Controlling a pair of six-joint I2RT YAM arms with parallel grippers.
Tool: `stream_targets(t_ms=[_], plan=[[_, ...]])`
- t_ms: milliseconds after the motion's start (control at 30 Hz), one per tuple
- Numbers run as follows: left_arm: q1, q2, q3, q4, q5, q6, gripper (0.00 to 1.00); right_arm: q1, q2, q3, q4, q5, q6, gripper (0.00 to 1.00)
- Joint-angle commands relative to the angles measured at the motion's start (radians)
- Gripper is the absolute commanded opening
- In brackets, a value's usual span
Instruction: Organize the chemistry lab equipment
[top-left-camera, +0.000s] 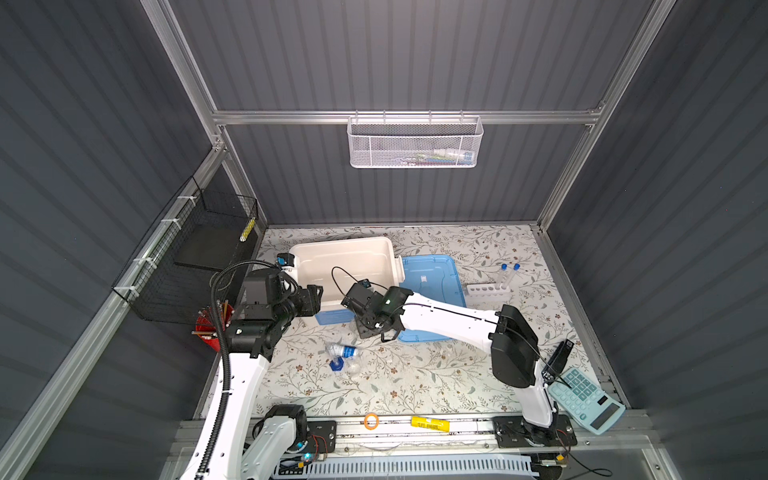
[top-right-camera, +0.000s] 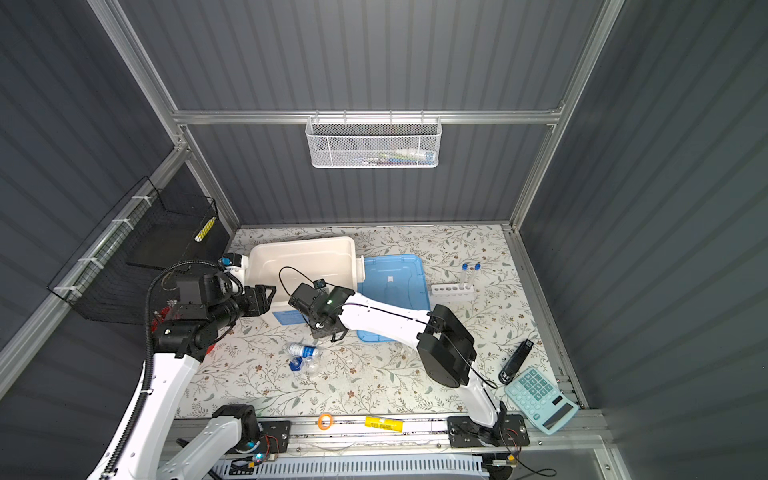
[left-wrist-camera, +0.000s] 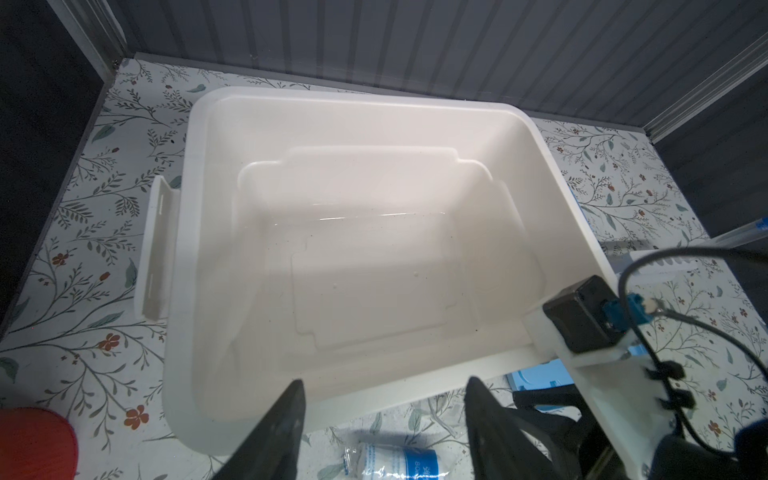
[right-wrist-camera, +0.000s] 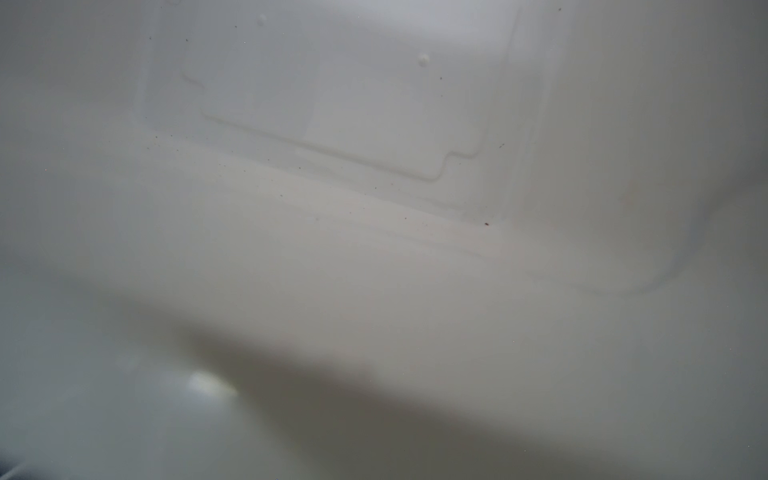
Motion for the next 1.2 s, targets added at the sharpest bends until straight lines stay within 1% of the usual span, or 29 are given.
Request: stream_targets(t_ms=[0,67,100,200,267,367,433,533,600,667,800,900,1033,1167], plan=[[-0.007,-0.017,-0.009,0.010,-0.002,-0.002,0.62,0.003,-0.078,-0.046,0.023,0.026,-0.073,0.27],[-0.007,-0.017,-0.009,0.010,-0.002,-0.001,0.62,0.003,-0.122,-0.066,0.000,0.016,-0.100,0.27],[-0.007,-0.016,-0.009,0.010,-0.001,-0.002,0.62,0.004,-0.149,-0.089,-0.001,-0.013,-0.114,0.27],[-0.007,-0.016,-0.011,0.012,-0.002,-0.001,0.62,0.017,-0.243,-0.199,0.045,-0.144,-0.178,0.29],[-0.007,-0.013,-0.010,0.013,-0.001,0.000,0.61,0.025,-0.286,-0.263,0.061,-0.206,-0.203,0.30],[-0.007,-0.010,-0.009,0.014,0.003,0.000,0.61,0.026,-0.305,-0.331,0.058,-0.297,-0.262,0.30],[-0.007,-0.010,-0.012,0.015,0.002,0.001,0.61,0.026,-0.289,-0.327,0.022,-0.296,-0.325,0.31],[-0.007,-0.012,-0.013,0.014,0.003,0.003,0.61,0.026,-0.248,-0.246,-0.049,-0.253,-0.475,0.32],[-0.007,-0.021,-0.018,0.014,-0.006,0.008,0.61,0.024,-0.235,-0.212,-0.047,-0.224,-0.567,0.33],[-0.007,-0.030,-0.022,0.016,-0.016,0.009,0.61,0.017,-0.217,-0.179,-0.049,-0.247,-0.620,0.33],[-0.007,-0.032,-0.035,0.019,-0.033,0.011,0.61,0.010,-0.167,-0.119,-0.035,-0.340,-0.619,0.33],[-0.007,-0.019,-0.037,0.022,-0.031,0.009,0.61,0.010,-0.163,-0.140,0.033,-0.400,-0.600,0.33],[-0.006,0.004,-0.025,0.018,-0.023,0.008,0.61,0.006,-0.150,-0.155,0.040,-0.416,-0.571,0.31],[-0.004,0.032,-0.021,0.030,-0.004,-0.005,0.61,-0.022,-0.182,-0.251,0.107,-0.396,-0.491,0.28]])
